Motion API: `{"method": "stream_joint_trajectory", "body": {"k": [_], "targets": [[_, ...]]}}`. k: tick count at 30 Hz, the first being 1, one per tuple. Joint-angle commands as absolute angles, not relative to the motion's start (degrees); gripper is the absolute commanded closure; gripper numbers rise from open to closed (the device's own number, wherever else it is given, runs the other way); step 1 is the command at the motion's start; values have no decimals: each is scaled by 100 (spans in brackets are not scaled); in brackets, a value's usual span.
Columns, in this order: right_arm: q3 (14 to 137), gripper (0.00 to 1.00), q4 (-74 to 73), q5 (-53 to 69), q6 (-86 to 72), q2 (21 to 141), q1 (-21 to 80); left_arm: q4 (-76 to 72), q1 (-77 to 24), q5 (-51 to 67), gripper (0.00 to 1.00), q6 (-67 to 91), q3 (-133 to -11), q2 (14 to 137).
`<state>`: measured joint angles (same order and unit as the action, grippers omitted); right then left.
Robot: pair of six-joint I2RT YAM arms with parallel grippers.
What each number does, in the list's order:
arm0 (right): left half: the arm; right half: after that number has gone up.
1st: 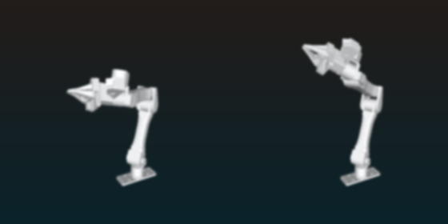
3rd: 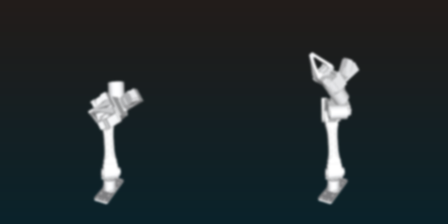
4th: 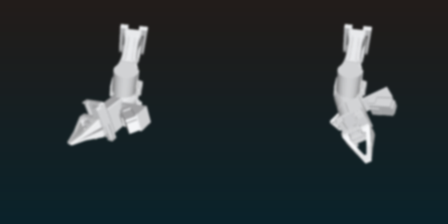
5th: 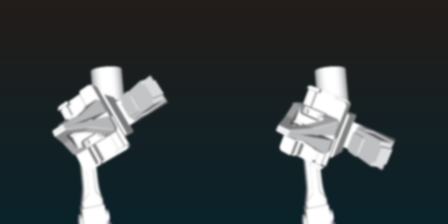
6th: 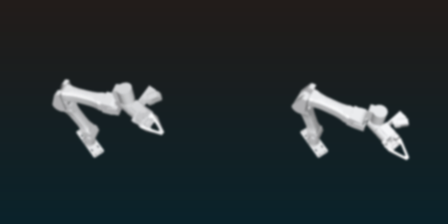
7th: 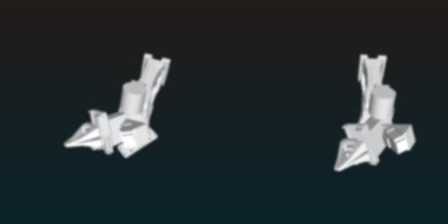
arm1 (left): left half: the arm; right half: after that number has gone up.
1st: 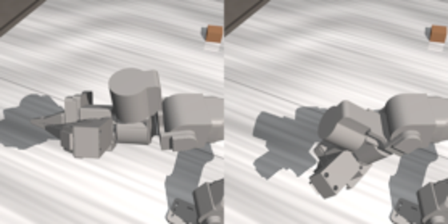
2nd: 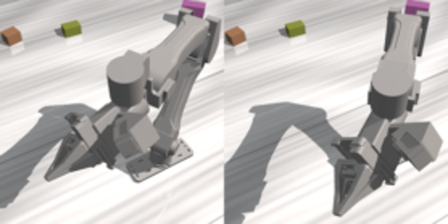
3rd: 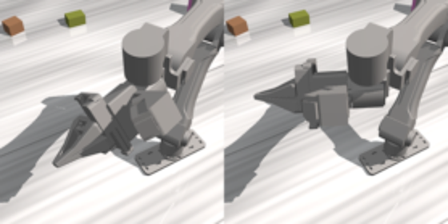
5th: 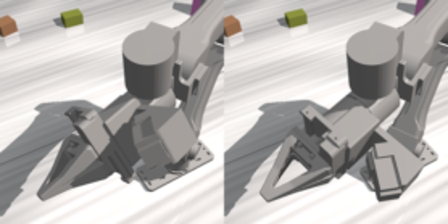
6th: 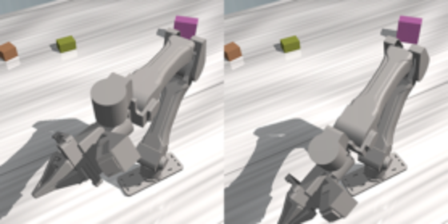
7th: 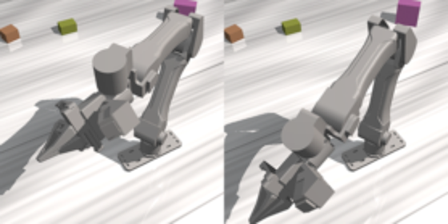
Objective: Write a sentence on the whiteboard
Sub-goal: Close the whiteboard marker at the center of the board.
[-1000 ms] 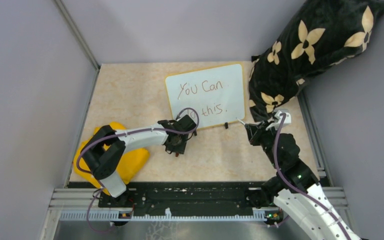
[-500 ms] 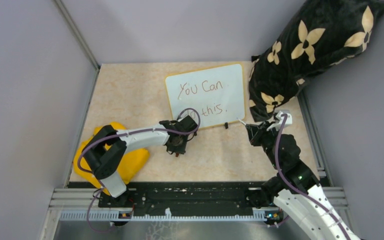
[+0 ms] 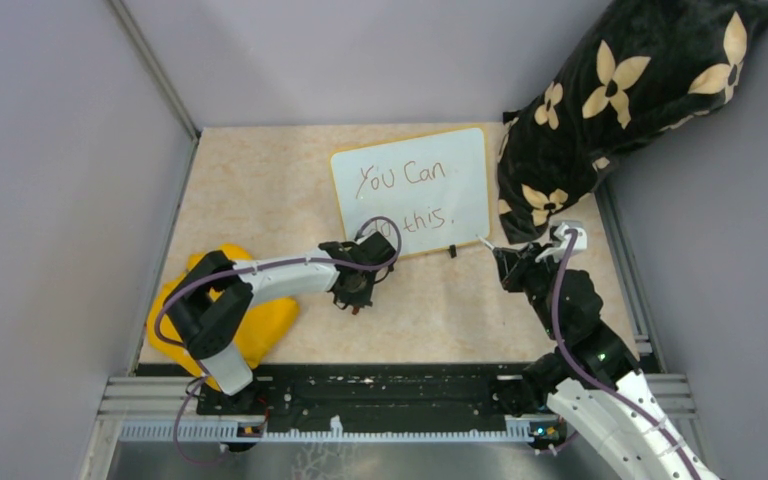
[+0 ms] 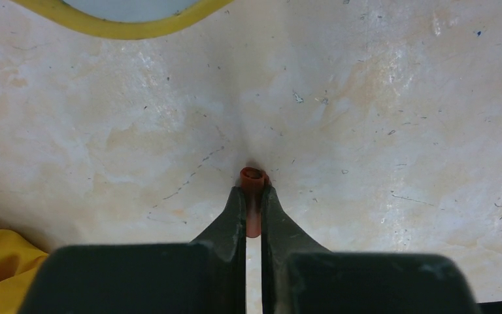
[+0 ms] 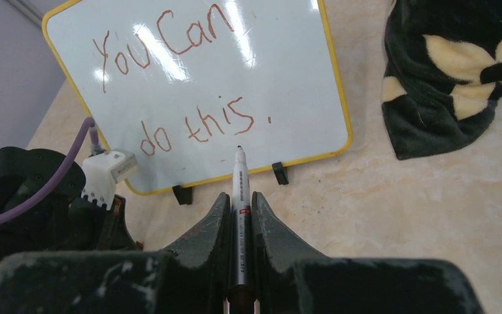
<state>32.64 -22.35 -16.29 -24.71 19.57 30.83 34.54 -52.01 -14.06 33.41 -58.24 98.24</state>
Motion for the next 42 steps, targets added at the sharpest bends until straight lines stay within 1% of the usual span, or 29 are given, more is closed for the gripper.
{"method": "stream_joint_trajectory", "body": {"k": [1, 5, 13, 18, 22, 28, 31, 36, 39, 42], "targets": [[3331, 100, -2057, -1727, -2508, 1898, 3028, 3453, -5229, -1280, 100, 3408, -5375, 10161], [3322, 100, -2016, -1748, -2500, 1914, 3021, 3453, -5229, -1397, 100, 3395, -5434, 9751], [3405, 100, -1933, -1790, -2466, 2039, 3023, 3563, -5229, -1671, 100, 3375, -5724, 8576], [3563, 100, -1769, -1864, -2315, 2119, 3023, 3532, -5229, -2036, 100, 3281, -5981, 7724], [3838, 100, -1462, -1787, -2136, 2490, 3024, 2688, -5204, -2567, 100, 2940, -5926, 7048], [4445, 100, -704, -1537, -1994, 3357, 3026, 1601, -5070, -2605, 100, 2370, -6327, 6603], [4818, 100, -324, -1501, -1996, 3749, 3019, 1011, -4876, -2410, 100, 2416, -6360, 6462], [5545, 100, 323, -1583, -2006, 4445, 3287, 120, -3876, -779, 100, 3197, -6238, 6441], [5835, 100, 835, -2238, -1601, 4800, 4049, -497, -3454, -201, 100, 3608, -6101, 6423], [5919, 100, 1626, -3458, -492, 5136, 5293, -934, -3201, 251, 100, 3933, -5926, 6332]]}}
